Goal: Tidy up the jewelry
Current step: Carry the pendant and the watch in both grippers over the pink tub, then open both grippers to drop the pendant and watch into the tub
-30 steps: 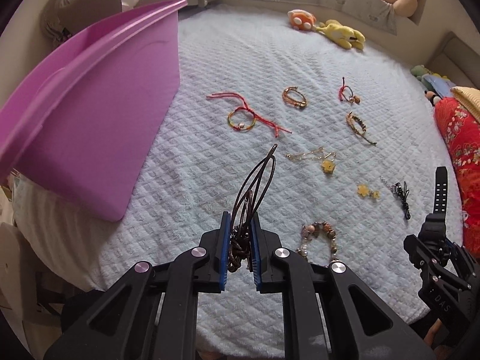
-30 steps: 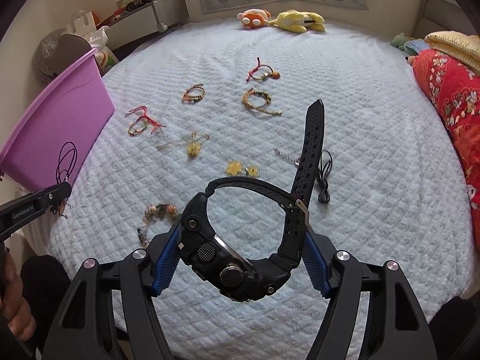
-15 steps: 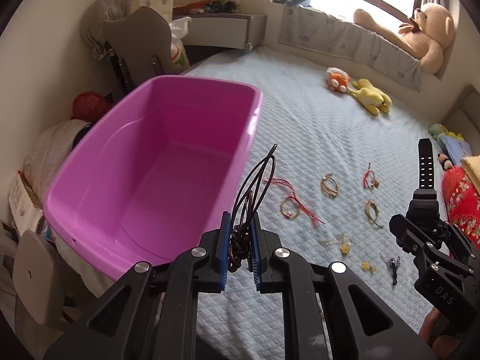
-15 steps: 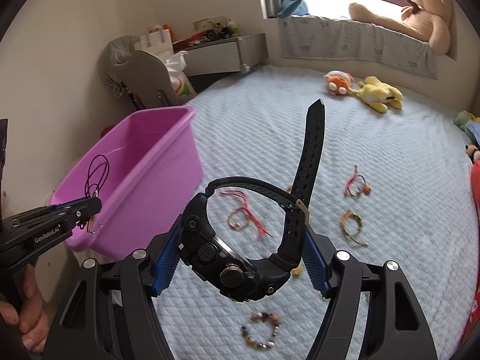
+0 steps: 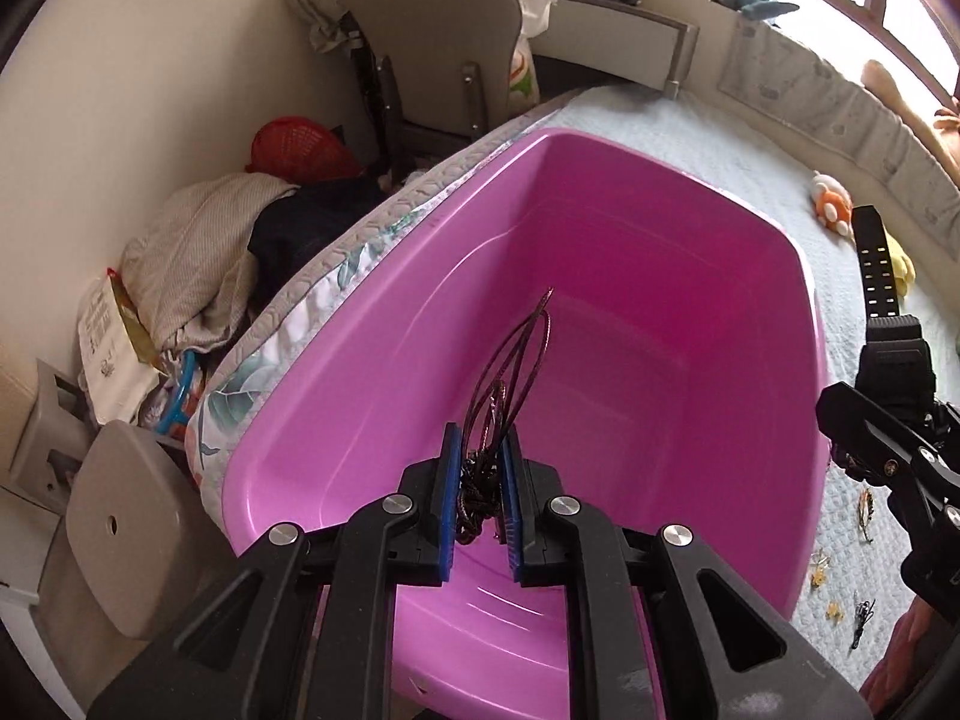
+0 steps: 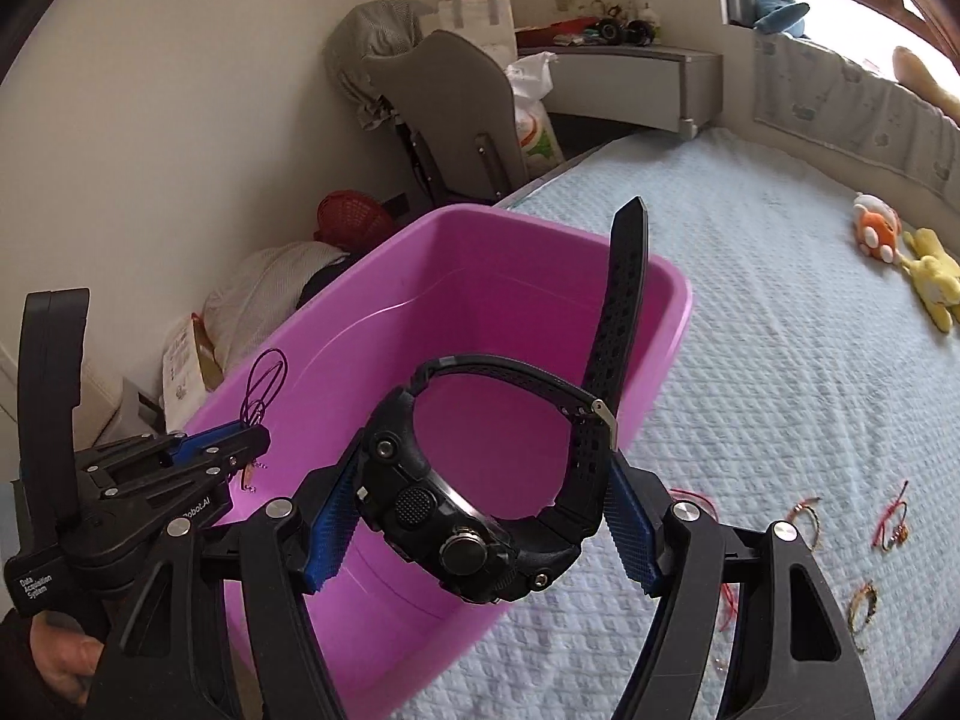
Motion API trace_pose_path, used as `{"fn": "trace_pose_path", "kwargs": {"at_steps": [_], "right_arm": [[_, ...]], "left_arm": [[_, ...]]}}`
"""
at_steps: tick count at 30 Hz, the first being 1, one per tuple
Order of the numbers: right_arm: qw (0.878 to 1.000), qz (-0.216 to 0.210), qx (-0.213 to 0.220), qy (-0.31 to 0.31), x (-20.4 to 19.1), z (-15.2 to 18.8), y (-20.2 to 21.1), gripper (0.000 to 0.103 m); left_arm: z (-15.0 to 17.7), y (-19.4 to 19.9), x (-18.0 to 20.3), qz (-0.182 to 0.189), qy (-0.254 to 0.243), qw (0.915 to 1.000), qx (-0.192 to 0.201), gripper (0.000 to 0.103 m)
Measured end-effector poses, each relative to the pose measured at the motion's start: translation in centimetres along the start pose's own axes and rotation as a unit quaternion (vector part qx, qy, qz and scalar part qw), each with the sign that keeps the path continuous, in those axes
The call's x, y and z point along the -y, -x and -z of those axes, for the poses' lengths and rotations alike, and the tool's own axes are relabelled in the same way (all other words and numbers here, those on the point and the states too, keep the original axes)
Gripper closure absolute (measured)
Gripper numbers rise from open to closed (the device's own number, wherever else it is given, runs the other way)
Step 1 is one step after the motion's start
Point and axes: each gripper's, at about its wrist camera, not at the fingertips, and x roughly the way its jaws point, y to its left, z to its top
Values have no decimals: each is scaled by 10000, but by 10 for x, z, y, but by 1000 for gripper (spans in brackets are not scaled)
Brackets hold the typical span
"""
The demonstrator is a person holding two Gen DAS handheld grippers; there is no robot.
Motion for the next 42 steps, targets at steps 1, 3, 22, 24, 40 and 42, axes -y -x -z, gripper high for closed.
{"fn": "trace_pose_path", "kwargs": {"at_steps": [1, 3, 22, 24, 40, 42], "right_arm": [[9999, -47, -111, -14, -3, -4, -10, 34], [9996, -59, -283, 21, -6, -9, -27, 34], [9911, 546, -1185, 268, -17, -32, -101, 34], [9906, 573, -1215, 273, -17, -31, -102, 34], [9900, 870, -1077, 267, -3, -31, -77, 33], [9906, 847, -1056, 217, 0, -31, -74, 33]], "left_arm": [[-1, -5, -4, -31, 25, 10000, -36, 90], [-5, -15, -9, -78, 37, 9999, -124, 90], [-11, -64, -15, -278, -129, 9957, -875, 87], [-10, -65, -15, -280, -120, 9955, -896, 87], [-7, -43, -13, -346, -113, 9978, -560, 23], [-7, -38, -13, -322, -73, 9982, -505, 22]]}}
